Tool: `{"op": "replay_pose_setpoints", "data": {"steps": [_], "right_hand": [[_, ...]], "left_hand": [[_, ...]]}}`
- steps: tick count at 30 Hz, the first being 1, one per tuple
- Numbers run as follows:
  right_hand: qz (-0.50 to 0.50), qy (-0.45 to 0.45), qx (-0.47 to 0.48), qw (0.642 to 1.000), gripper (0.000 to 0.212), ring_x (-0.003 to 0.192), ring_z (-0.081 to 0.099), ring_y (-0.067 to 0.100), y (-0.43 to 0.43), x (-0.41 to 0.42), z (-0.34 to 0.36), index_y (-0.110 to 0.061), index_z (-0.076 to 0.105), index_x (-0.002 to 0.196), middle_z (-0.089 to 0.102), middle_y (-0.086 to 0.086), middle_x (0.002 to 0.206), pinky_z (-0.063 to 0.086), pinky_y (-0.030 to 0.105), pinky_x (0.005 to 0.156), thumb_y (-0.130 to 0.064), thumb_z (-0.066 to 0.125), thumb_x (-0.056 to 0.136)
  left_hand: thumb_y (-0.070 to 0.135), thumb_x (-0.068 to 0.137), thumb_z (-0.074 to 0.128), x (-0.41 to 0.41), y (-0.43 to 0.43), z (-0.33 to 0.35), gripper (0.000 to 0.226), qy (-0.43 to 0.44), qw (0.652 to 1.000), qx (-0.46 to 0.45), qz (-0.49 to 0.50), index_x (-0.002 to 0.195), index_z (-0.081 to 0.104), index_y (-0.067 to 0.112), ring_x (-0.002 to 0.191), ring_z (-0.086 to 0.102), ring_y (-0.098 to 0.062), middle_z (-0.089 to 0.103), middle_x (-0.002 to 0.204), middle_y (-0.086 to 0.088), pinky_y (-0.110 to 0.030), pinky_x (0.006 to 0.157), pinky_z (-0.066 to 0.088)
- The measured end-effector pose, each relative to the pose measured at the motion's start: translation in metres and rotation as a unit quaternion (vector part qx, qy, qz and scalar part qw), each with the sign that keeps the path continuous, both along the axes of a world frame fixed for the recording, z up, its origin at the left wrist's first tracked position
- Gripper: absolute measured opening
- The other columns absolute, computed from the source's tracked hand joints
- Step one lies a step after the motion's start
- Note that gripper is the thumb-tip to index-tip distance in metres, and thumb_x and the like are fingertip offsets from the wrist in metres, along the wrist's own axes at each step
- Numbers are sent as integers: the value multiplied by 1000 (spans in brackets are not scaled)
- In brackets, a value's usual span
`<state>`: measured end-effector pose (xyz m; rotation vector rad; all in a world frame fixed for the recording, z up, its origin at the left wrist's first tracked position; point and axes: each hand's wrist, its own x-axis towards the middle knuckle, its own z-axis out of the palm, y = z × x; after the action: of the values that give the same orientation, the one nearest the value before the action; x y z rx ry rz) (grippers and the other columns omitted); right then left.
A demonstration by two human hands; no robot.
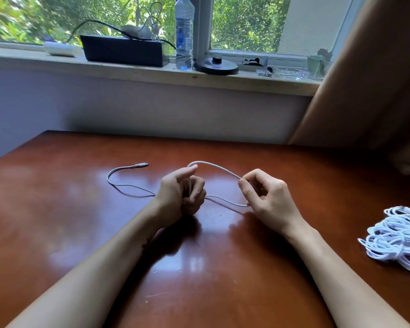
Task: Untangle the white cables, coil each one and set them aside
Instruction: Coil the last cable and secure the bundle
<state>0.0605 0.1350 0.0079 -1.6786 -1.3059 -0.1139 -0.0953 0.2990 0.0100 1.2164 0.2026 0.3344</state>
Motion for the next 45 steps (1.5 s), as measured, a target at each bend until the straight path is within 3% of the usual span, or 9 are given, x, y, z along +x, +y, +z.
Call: {"op": "replay_pose_setpoints", "data": {"steps": [10, 14, 19, 21, 24, 27, 32, 40, 45], "right_hand": [[-52, 112, -4, 992, 11, 55, 40, 11, 1, 6, 1, -27, 74, 86, 45, 3, 58, 40, 19, 51, -35, 81, 84], [-36, 168, -21, 985, 3, 58, 50, 14, 5, 1, -2, -27, 73, 92, 56, 2, 63, 48, 36, 59, -30, 73, 93], [43, 491, 124, 861, 12, 58, 51, 11, 13, -7, 4, -9, 69, 104, 52, 0, 68, 59, 33, 67, -14, 58, 101], [47, 527, 122, 840, 12, 50, 45, 8, 14, -8, 3, -8, 66, 105, 51, 1, 70, 52, 25, 49, -12, 55, 102], [-7, 472, 78, 878, 14, 44, 33, 5, 13, -3, -2, -11, 68, 101, 50, 1, 71, 28, 17, 39, -11, 54, 103], [-126, 187, -26, 974, 16, 56, 50, 5, 9, 4, -6, -22, 71, 94, 63, -2, 72, 42, 22, 55, -15, 58, 99], [-109, -46, -158, 980, 6, 79, 63, 9, 5, -3, -11, -33, 70, 93, 69, -14, 83, 51, 34, 73, -34, 64, 93], [70, -23, -200, 977, 12, 79, 68, 10, 9, -28, -10, -26, 78, 91, 75, -11, 84, 54, 37, 76, -31, 68, 86], [119, 126, -123, 977, 12, 63, 62, -6, 9, -39, -4, -8, 78, 100, 68, -26, 68, 43, 8, 64, -4, 69, 93]], "left_hand": [[31, 87, 30, -3, -1, 6, 53, -89, 981, -169, -13, 39, 41, 10, 42, 5, -13, 11, 42, 0, -22, 47, 3], [28, 87, 30, -3, -2, 8, 45, -162, 960, -224, 43, 46, 39, 12, 43, 7, -16, 21, 43, -2, -22, 44, 10], [27, 89, 28, -6, 7, 7, 41, -204, 939, -266, 77, 53, 42, 13, 41, 18, -14, 24, 49, -1, -24, 45, 11], [27, 95, 21, -6, 7, 4, 49, -196, 937, -277, 78, 54, 43, 13, 40, 22, -14, 25, 50, -1, -25, 45, 12], [27, 100, 19, -4, 8, 5, 53, -186, 931, -304, 78, 57, 45, 12, 42, 24, -14, 26, 53, 0, -25, 45, 15], [26, 101, 25, -6, 9, 8, 46, -186, 916, -343, 95, 61, 45, 12, 42, 24, -14, 26, 54, 1, -25, 44, 18], [28, 105, 30, -3, 17, 12, 39, -186, 897, -372, 148, 92, 59, 7, 43, 28, -12, 32, 58, 2, -22, 40, 28], [27, 111, 28, 10, 19, 4, 40, -124, 930, -226, 261, 151, 33, 23, 48, 37, -9, 41, 66, 1, -20, 50, 38], [12, 109, 32, 14, 17, -7, 42, -46, 947, -23, 317, 149, 39, 23, 52, 41, -9, 51, 64, 3, -20, 52, 39]]}}
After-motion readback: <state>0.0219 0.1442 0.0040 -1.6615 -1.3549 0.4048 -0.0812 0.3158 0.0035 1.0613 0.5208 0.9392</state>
